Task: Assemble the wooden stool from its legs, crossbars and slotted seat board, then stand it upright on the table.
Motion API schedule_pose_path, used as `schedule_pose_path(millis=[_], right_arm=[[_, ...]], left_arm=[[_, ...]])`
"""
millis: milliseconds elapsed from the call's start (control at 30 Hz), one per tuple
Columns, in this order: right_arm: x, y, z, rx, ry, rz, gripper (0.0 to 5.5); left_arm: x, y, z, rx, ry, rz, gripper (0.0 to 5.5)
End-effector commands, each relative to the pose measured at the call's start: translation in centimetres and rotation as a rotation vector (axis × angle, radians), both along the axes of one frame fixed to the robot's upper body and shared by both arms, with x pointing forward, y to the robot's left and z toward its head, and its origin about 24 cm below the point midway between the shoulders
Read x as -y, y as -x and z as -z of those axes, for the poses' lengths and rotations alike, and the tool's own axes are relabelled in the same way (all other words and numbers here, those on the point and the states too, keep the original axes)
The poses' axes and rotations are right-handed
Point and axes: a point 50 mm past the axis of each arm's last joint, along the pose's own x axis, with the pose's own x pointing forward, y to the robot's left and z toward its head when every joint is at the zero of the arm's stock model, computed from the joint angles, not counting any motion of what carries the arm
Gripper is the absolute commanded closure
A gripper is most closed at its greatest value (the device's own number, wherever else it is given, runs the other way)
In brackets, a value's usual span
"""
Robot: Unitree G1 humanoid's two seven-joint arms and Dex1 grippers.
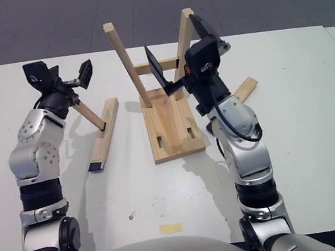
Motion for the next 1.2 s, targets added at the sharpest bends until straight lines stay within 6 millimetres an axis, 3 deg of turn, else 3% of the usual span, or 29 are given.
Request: schedule_pose_path(millis=[33,233,500,567,633,800,967,1100,1200], right_arm=[[-0.3,0.2,0.4,-0.029,-0.017,-0.002,0.1],[-0.4,0.5,0.6,-0.039,-0.026,-0.003,0.1],[-0.8,1.0,0.8,-0.046,-0.021,-0.008,0.1],[-0.8,1.1,0.9,-0.049,-0.022,-0.002,0.1],[-0.8,1.3,1.0,-0.051,-0.021,0.004,0.1],[-0.7,1.4,1.1,-0.055,-0.019,0.014,0.1],[-0.7,1.3,1.3,-0.065,-0.006,0.029,0.1],[-0.5,1.2,1.3,-0.067,-0.008,0.044,0.1],[-0.6,1.2,1.3,-0.067,-0.006,0.041,0.1]], left_arm=[[0.8,1.1,3.6,-0.157,0.004,0.001,0.13],[0.1,1.2,1.5,-0.089,-0.026,-0.011,0.13],[-0.8,3.1,-5.8,0.083,-0.15,-0.01,0.13],[-0.7,4.0,-6.3,0.053,-0.182,0.015,0.13],[-0.6,5.3,-4.7,-0.065,-0.202,0.045,0.13],[-1.4,8.6,1.3,-0.396,-0.274,0.015,0.13],[-1.0,8.9,4.4,-0.533,-0.286,0.036,0.13],[0.3,8.6,7.1,-0.636,-0.274,0.149,0.73],[-0.4,8.7,8.3,-0.696,-0.27,0.138,1.2]])
